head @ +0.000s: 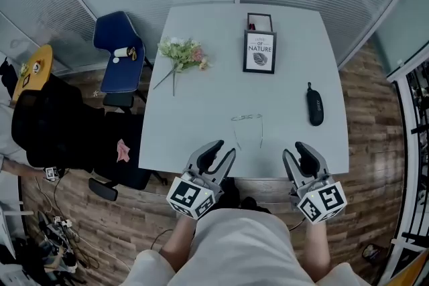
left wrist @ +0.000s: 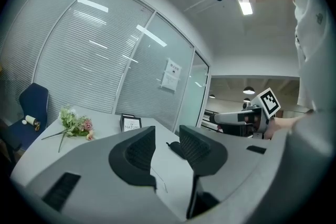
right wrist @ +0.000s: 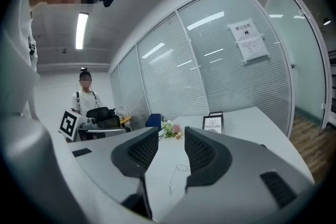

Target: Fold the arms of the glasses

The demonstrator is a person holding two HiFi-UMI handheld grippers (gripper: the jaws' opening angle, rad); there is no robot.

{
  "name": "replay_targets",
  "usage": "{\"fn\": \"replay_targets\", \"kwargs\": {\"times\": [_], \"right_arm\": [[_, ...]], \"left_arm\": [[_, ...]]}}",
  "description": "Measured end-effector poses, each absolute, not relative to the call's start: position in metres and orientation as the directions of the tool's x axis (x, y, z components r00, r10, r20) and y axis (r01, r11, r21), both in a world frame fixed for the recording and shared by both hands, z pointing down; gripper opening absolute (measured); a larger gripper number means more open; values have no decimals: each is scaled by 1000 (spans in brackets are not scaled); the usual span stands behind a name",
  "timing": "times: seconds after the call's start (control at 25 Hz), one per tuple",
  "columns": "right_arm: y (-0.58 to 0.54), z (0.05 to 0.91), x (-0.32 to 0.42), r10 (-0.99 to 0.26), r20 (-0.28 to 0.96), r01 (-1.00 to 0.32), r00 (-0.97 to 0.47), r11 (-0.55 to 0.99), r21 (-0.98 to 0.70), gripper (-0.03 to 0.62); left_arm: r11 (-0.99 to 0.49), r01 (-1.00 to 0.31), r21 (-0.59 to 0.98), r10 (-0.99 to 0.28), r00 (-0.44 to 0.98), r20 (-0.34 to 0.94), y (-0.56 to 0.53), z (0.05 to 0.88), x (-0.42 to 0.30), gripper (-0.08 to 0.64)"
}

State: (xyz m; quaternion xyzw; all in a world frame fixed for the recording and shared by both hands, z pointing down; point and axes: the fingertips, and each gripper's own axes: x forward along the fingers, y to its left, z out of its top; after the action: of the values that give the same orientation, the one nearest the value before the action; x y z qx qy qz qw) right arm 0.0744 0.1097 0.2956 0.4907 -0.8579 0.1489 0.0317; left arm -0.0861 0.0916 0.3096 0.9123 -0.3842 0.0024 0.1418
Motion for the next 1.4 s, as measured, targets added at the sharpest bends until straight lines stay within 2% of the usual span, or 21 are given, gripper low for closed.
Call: {"fn": "replay_targets", "kwargs": {"times": [0.72, 1.08, 1.4], "right_arm": [[73, 340, 25, -788, 340, -857, -514, 452, -248, 149], [59, 360, 33, -751, 397, -849, -527, 476, -229, 152], [45, 390, 38, -699, 460, -821, -548, 555, -134, 161]], "left_arm": [[-739, -610, 286, -578, 792, 195, 58, 347, -109, 150], [-703, -643, 306, -581, 766, 275, 63, 381, -117, 150], [-694, -660, 289, -572, 749, 335, 56, 395, -106, 150]]}}
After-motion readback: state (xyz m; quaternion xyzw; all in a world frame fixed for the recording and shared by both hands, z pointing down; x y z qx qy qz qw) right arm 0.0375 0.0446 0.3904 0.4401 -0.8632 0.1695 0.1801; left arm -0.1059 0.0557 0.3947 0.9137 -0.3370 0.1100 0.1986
